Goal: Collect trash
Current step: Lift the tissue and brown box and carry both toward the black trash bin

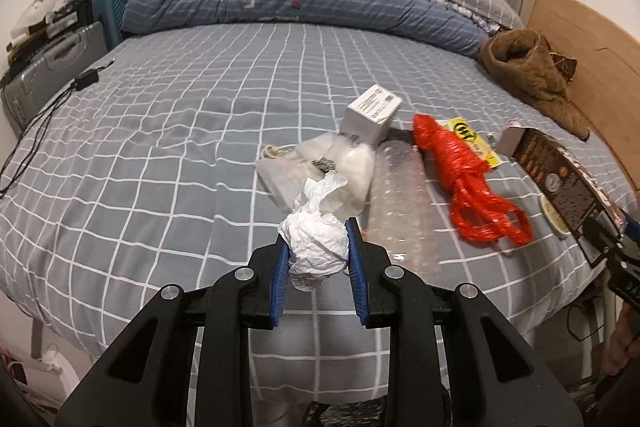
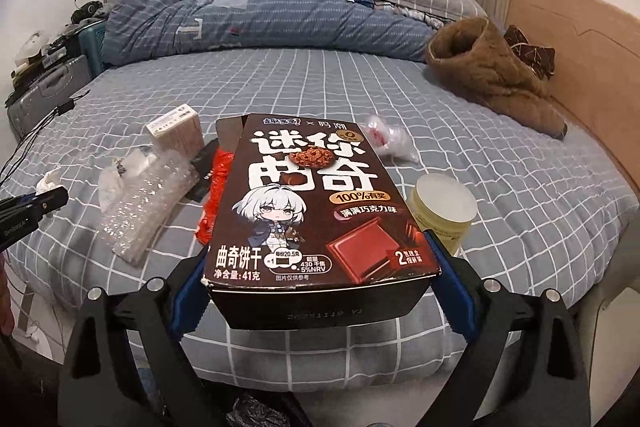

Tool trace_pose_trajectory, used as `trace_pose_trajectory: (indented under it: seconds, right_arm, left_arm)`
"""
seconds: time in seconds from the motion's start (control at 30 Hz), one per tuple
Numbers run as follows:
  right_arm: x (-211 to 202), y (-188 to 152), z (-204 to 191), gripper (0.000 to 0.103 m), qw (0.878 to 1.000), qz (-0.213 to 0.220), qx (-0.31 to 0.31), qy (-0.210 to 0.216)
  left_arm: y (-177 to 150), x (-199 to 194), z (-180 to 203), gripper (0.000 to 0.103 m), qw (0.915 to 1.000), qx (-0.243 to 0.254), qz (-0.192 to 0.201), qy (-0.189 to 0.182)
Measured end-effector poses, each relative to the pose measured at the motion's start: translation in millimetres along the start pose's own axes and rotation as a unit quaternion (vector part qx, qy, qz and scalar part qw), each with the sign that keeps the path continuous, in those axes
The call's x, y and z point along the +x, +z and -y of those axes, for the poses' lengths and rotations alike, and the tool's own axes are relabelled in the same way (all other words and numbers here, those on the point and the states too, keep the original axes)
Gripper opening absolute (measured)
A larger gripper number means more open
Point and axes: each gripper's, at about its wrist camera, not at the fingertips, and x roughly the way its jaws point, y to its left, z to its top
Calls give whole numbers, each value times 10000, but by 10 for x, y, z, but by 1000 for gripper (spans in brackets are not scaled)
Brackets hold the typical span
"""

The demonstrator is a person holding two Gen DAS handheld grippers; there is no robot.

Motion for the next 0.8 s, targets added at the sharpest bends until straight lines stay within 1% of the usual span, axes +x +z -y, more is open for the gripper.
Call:
trace_pose_trajectory:
  seconds: [0.1,0.2,0.27,0.43,0.57,0.63,0.8]
  right_arm:
    - [-101,9,-31,90,9999,107,-18,42]
    - [-203,5,-76,90,9997,208,-53,92]
    - [-259,-12,-100,90,9996,240,-60,136]
    - [-401,-79,-177,90,9992,303,-153,215]
    - [-555,-143,-227,90,9990,316,-193,266]
    - [-643,-168,-251,90,9989,317,-199,277]
    - [-905,-148,-288,90,9987,405,-149,280]
  left_arm:
    - [-20,-81,71,26,9999,81,90,55]
    - [-46,-151,115,26,9999,105,111,26]
    - [-68,-199,140,26,9999,113,116,-12]
    - [-143,-345,181,27,9998,110,159,40]
    - [-227,-475,190,27,9998,77,134,107]
    - [-262,-556,188,27,9999,-22,103,92]
    - [-339,-773,238,27,10000,4,62,45]
